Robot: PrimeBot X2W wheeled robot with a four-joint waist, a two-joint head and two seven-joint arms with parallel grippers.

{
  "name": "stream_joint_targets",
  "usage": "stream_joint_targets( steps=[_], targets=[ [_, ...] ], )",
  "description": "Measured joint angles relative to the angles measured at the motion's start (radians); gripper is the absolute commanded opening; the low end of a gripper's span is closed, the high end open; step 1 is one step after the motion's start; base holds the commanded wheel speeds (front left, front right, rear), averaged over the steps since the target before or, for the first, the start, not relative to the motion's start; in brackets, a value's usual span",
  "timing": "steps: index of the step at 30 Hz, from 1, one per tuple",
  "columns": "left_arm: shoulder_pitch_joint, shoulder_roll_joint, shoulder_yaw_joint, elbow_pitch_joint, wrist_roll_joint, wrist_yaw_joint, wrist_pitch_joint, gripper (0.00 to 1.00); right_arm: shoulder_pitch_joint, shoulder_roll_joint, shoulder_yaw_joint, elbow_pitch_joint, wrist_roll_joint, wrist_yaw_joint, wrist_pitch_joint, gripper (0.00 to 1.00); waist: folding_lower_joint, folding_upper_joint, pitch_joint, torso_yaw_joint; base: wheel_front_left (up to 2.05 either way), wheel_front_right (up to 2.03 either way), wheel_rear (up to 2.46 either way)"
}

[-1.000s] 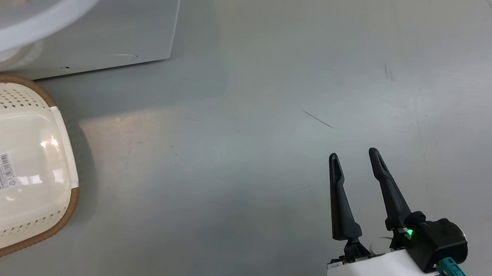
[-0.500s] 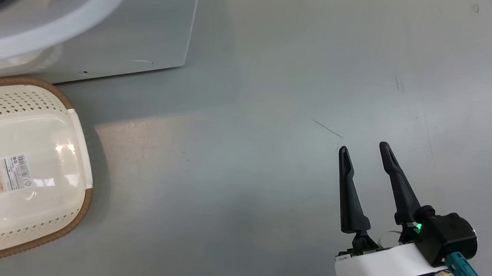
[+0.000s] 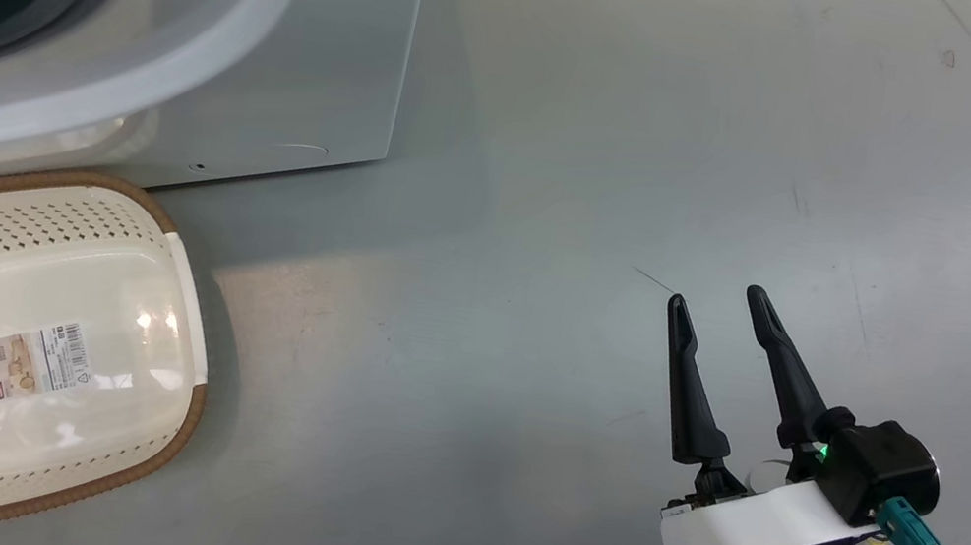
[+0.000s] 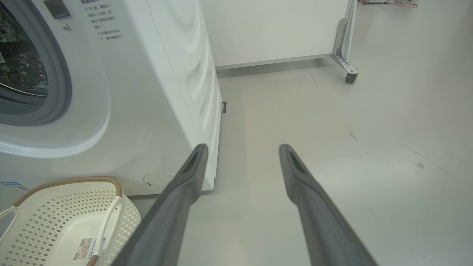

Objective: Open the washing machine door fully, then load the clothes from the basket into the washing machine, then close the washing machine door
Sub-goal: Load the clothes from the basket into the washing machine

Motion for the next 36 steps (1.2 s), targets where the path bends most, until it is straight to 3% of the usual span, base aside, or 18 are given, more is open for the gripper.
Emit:
stream_joint_targets(
  steps=[25,36],
  targets=[
    [0.205,-0.109,0.018,-0.010,-0.051,-0.035,-0.037,1.00,0.004,-0.001,-0.043,0.025,-0.010,0.010,0.000,1.00,0.0000,0.0000,-0.142,0.059,0.00,0.00,0.00],
    [0.327,-0.140,0.045,-0.105,-0.063,-0.045,-0.038,1.00,0.024,-0.002,-0.070,0.040,-0.012,0.015,0.000,1.00,0.0000,0.0000,-0.224,0.086,0.00,0.00,0.00]
  ],
)
